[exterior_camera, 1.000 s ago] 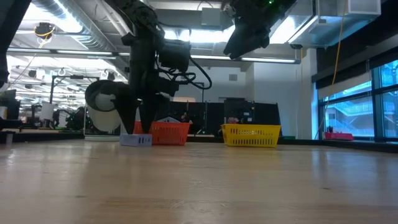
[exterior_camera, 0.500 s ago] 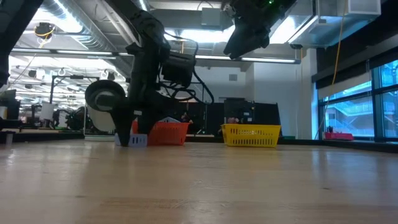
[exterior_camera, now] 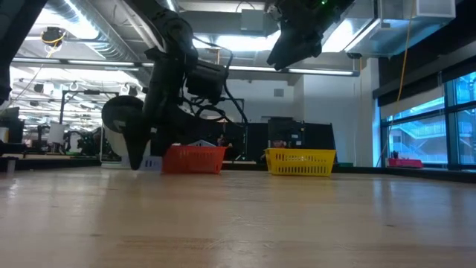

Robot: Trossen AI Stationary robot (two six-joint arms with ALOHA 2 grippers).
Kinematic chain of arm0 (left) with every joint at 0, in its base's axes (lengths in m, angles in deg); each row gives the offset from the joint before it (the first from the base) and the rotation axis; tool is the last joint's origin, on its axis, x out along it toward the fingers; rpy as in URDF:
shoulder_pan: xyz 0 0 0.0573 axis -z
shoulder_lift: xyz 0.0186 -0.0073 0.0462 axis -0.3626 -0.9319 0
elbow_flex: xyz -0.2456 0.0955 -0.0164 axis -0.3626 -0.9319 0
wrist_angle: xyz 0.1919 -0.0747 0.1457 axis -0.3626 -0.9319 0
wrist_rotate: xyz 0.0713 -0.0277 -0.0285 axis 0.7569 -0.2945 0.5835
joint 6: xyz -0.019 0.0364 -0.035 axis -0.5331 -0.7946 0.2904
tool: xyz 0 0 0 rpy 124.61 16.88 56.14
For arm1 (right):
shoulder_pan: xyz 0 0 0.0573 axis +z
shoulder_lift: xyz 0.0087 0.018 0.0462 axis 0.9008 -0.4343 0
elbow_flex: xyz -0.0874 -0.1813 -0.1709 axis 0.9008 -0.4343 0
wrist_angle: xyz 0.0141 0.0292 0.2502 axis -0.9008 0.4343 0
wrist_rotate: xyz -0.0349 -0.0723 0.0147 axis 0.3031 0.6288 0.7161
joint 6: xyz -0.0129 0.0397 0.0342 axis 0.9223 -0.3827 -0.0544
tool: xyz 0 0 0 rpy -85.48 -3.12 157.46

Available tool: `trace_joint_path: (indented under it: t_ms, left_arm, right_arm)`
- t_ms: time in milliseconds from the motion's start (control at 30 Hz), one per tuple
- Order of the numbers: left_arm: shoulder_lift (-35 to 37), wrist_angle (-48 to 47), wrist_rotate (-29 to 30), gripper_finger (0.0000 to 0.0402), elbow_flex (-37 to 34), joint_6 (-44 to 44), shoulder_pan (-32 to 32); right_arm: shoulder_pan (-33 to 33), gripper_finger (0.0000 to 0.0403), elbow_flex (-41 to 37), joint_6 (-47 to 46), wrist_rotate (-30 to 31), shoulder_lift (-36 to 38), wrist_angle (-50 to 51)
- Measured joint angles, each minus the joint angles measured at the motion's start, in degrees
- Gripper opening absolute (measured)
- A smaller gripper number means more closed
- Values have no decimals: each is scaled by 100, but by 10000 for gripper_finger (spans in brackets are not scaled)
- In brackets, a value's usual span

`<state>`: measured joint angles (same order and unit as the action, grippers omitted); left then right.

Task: Pick & Place Office items
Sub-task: Put the purple charger adapter into the orange bin

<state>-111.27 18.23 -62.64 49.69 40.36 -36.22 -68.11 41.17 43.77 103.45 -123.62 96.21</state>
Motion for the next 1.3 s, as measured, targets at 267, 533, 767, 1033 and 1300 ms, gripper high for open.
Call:
trace_joint_path:
  t_ms: [267, 533, 767, 1033, 1300]
  left_arm:
    - [185, 284, -496, 210, -2, 362, 309]
    - [1509, 1631, -1043, 210, 9, 866, 273]
    - [2171, 1957, -380, 210, 11, 873, -361]
    - [2155, 2193, -685, 210, 11, 708, -1431]
    - [1765, 2178, -1220, 210, 13, 710, -2100]
  right_arm:
    - [1, 245, 0, 4, -104, 0, -1]
    - [1, 245, 0, 15, -101, 0, -20]
    - [1, 245, 1, 15, -102, 0, -64]
    - [1, 245, 0, -10, -239, 0, -105]
    - [1, 245, 2, -22, -254, 0, -232]
